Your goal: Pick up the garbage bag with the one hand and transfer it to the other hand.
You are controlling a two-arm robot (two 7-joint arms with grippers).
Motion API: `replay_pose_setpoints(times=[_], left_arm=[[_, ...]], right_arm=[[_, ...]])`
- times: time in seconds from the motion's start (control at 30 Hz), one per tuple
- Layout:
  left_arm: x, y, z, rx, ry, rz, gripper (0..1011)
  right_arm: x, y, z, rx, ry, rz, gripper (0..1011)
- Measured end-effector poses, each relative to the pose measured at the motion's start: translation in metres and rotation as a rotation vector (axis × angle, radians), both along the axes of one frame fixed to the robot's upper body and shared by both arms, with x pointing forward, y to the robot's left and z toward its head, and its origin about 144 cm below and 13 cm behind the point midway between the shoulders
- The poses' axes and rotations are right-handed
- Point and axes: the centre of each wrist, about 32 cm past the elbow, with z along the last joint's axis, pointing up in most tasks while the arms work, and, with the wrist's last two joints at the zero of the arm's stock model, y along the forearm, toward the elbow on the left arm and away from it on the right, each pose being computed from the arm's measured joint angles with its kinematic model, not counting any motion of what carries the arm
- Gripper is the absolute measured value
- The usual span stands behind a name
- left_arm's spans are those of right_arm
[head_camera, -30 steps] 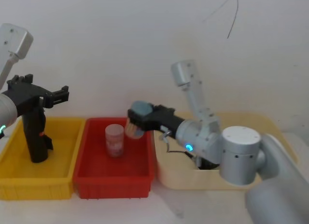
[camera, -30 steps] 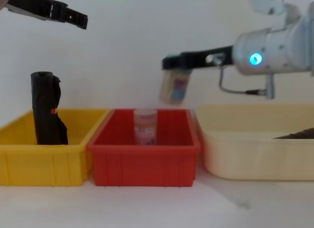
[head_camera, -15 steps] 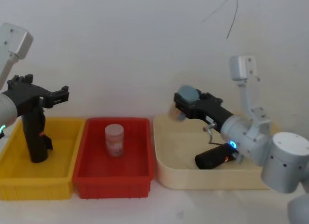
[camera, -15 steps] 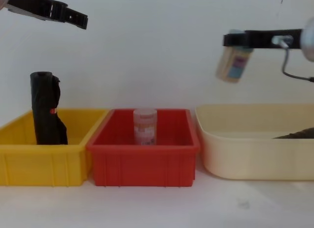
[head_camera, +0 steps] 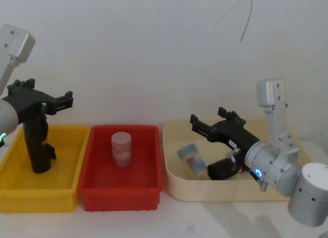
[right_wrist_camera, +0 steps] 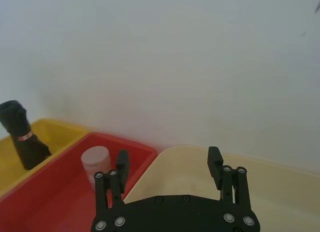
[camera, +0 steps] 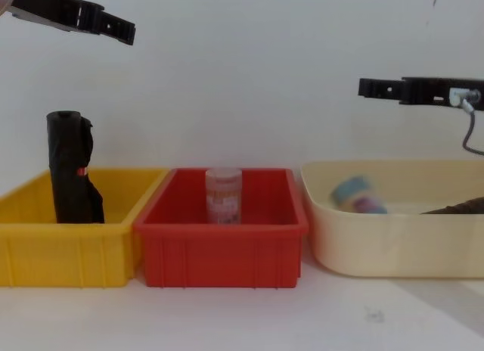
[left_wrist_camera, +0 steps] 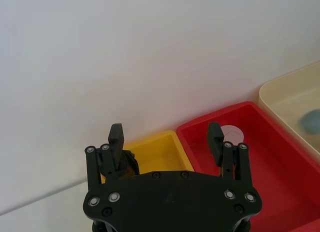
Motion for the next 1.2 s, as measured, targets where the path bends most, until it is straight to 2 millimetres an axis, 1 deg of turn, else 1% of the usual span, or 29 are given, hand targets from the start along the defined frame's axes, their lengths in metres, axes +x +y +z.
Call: replay_pose_setpoints(times=[0.03,0.07,0.1,0.33,0.43,0.77,1.2], left_arm=[[0.000,0.000,0.000,0.000,0.000,0.000,1001],[0.000,0.000,0.000,0.000,0.000,0.000,1001],[0.000,0.000,0.000,0.000,0.000,0.000,1001],[0.000,0.000,0.000,0.000,0.000,0.000,1001],[0.000,0.000,0.000,0.000,0.000,0.000,1001],[0.000,0.000,0.000,0.000,0.000,0.000,1001],[0.000,0.000,0.000,0.000,0.000,0.000,1001]], right_arm=[[-0.001,0.001,-0.003,0.000,-0.009,0.009,952],[-0.001,0.001,-0.003,0.000,-0.009,0.009,995],[-0.002,0.002,-0.007,-0.002,-0.021,0.019,1002],[-0.010,0.008,-0.020,-0.022,-0.086,0.078,1000],[-0.016,0.013,-0.025,-0.040,-0.128,0.117,1001],[-0.030,0.023,-0.031,-0.073,-0.199,0.183,1001],[-0.038,0.028,-0.034,-0.088,-0.236,0.218,1001]])
